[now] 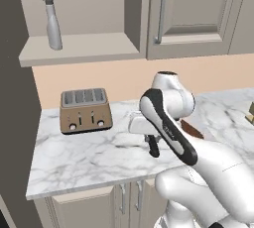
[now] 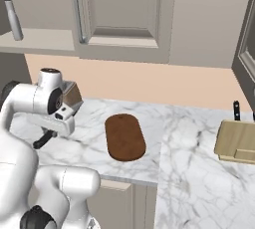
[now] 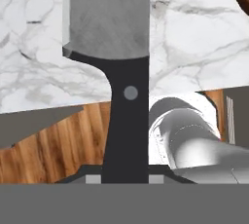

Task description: Move the cutting board and knife to the sink. Then move spray from the cabinet to the counter.

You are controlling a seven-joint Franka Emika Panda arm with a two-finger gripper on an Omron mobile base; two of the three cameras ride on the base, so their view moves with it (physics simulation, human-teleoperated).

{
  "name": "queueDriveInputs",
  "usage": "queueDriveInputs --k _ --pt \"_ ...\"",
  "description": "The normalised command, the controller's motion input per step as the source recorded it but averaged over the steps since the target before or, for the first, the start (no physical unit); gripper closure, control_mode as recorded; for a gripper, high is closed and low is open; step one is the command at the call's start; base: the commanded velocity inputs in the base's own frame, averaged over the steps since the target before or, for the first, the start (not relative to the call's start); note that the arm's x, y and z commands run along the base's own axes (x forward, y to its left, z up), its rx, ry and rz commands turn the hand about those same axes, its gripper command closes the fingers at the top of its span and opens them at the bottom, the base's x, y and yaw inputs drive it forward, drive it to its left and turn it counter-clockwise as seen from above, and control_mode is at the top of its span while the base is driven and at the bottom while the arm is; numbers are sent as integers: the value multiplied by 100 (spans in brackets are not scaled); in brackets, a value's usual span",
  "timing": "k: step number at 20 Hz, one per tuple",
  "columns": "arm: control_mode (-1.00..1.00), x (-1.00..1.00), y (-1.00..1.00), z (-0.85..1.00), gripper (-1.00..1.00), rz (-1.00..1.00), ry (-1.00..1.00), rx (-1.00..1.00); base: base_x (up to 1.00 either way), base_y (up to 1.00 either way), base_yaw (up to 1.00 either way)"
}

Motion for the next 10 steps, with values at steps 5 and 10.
queueDriveInputs --k 5,10 --pt "-100 -99 -28 75 100 -9 -1 1 0 0 0" --pt "-100 -64 -18 72 100 -7 2 0 0 0 0"
